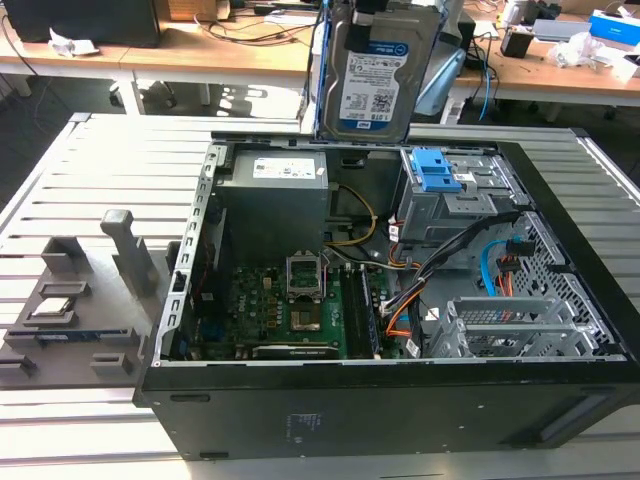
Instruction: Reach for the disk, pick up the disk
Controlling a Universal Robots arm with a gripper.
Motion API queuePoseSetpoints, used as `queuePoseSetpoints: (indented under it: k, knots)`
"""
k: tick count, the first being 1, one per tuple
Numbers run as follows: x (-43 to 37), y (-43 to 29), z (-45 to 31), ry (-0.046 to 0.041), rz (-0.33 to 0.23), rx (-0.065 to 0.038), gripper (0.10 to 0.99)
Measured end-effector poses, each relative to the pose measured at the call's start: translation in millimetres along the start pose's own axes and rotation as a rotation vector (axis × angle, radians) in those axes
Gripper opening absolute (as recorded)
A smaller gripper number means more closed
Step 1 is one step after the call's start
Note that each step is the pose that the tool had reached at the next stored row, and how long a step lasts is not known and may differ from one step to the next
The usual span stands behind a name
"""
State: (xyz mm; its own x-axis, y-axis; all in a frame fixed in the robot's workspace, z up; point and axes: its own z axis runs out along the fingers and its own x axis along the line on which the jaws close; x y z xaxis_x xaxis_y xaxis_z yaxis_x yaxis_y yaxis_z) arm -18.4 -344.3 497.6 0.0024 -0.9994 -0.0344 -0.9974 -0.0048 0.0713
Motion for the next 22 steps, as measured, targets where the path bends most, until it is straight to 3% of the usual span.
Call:
queuePoseSetpoints:
  k: [4, 7, 9, 13, 22]
  knots:
    - [-0.8, -29.0, -2.0, -0.0001, 0.0, -0.003, 0.369]
    - [-1.5, -56.2, -4.0, 0.0, 0.0, -0.006, 0.369]
    - [-1.7, -66.4, -4.7, 0.0, 0.0, -0.008, 0.369]
    - [-2.4, -98.0, -6.9, -0.0001, 0.0, -0.012, 0.369]
    - [-3.9, -139.3, -9.8, 0.0, 0.001, -0.018, 0.369]
